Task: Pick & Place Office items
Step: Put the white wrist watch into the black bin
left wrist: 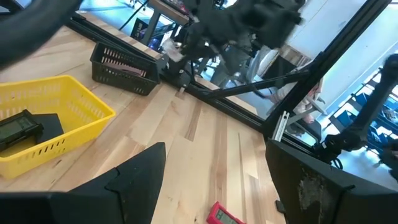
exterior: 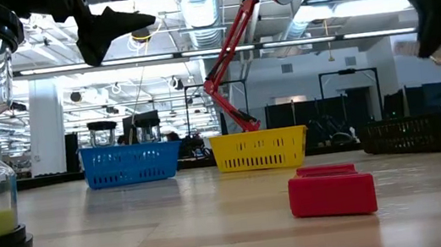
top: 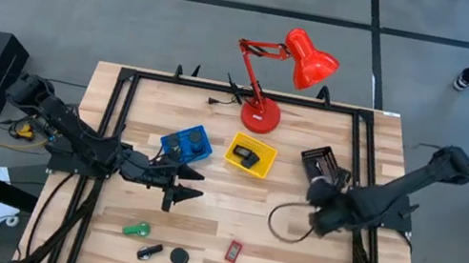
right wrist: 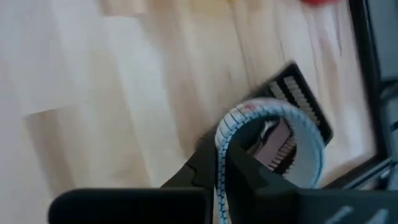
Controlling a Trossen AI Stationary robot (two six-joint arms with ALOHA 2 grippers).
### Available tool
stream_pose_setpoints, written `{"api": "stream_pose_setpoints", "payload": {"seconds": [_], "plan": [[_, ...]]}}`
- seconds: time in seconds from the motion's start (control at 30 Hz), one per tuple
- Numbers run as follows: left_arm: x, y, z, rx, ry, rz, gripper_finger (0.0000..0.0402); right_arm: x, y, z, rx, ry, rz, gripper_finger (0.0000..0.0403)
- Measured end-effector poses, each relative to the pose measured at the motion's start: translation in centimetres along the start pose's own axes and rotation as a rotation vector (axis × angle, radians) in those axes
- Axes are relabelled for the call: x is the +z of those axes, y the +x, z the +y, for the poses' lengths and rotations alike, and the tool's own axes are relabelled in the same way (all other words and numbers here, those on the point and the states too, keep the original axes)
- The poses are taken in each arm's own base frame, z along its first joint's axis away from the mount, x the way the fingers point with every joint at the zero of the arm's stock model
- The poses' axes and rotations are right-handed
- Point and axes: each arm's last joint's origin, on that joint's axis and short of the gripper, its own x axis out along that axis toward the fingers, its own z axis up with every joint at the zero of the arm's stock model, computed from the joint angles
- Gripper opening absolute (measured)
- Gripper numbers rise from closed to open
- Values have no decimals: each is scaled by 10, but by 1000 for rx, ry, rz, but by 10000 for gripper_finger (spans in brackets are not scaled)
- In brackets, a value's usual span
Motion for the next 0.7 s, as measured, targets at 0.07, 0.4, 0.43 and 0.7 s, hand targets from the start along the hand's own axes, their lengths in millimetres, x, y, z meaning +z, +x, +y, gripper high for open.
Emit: {"api": "stream_pose_setpoints", "payload": {"seconds": [0.07,0.4,0.43,0.7], "plan": [[0,0,0,0,0,0,273,-10,11,-10,10,91,-12,17],[2,0,2,64,-4,-51,273,-42,60,-32,-27,333,-13,15],[2,0,2,65,-4,-51,273,-42,64,-33,-38,344,-13,15],[2,0,2,65,-4,-52,273,-34,73,-40,-56,431,-31,36]]}}
